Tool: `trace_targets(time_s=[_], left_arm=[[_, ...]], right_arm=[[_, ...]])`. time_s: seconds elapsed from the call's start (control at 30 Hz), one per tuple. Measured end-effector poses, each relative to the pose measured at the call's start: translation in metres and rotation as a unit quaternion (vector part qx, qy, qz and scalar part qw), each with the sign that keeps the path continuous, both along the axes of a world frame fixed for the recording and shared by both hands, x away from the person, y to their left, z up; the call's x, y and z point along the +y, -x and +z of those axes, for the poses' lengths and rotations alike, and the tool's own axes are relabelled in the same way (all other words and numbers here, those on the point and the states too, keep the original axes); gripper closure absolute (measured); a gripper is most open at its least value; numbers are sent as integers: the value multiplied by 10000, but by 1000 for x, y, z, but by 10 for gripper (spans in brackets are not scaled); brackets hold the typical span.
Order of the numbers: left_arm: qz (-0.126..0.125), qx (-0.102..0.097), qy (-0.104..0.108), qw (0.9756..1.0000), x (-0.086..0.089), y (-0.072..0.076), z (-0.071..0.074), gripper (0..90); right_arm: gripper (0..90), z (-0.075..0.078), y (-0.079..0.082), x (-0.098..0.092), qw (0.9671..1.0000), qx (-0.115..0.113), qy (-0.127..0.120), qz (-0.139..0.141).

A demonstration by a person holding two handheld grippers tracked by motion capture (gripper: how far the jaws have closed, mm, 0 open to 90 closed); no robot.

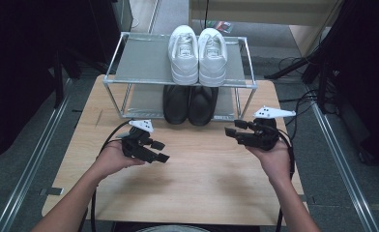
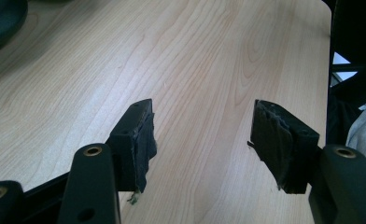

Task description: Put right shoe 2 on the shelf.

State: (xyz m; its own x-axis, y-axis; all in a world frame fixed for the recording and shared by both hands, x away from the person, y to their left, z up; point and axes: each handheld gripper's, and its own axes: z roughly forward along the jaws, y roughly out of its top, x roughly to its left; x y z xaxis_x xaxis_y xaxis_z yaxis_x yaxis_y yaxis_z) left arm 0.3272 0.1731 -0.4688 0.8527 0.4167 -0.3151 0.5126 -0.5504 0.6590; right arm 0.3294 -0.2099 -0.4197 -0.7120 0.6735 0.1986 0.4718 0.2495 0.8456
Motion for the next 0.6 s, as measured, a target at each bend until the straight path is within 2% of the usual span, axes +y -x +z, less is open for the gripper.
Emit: trace_targets(time_s=[0.2,0.37,0.6], left_arm=[[6,-12,-17,10000,-1,1,0,397],[-90,-112,-40,9999,-3,3,0,389],[-153,-164,-84,9997,-9,4,-1,381]], right_arm=[[425,-13,9,-4,9998,128,-163,32],[418,-24,18,-7,9999,97,27,103],[419,-38,17,-5,9997,143,60,178]])
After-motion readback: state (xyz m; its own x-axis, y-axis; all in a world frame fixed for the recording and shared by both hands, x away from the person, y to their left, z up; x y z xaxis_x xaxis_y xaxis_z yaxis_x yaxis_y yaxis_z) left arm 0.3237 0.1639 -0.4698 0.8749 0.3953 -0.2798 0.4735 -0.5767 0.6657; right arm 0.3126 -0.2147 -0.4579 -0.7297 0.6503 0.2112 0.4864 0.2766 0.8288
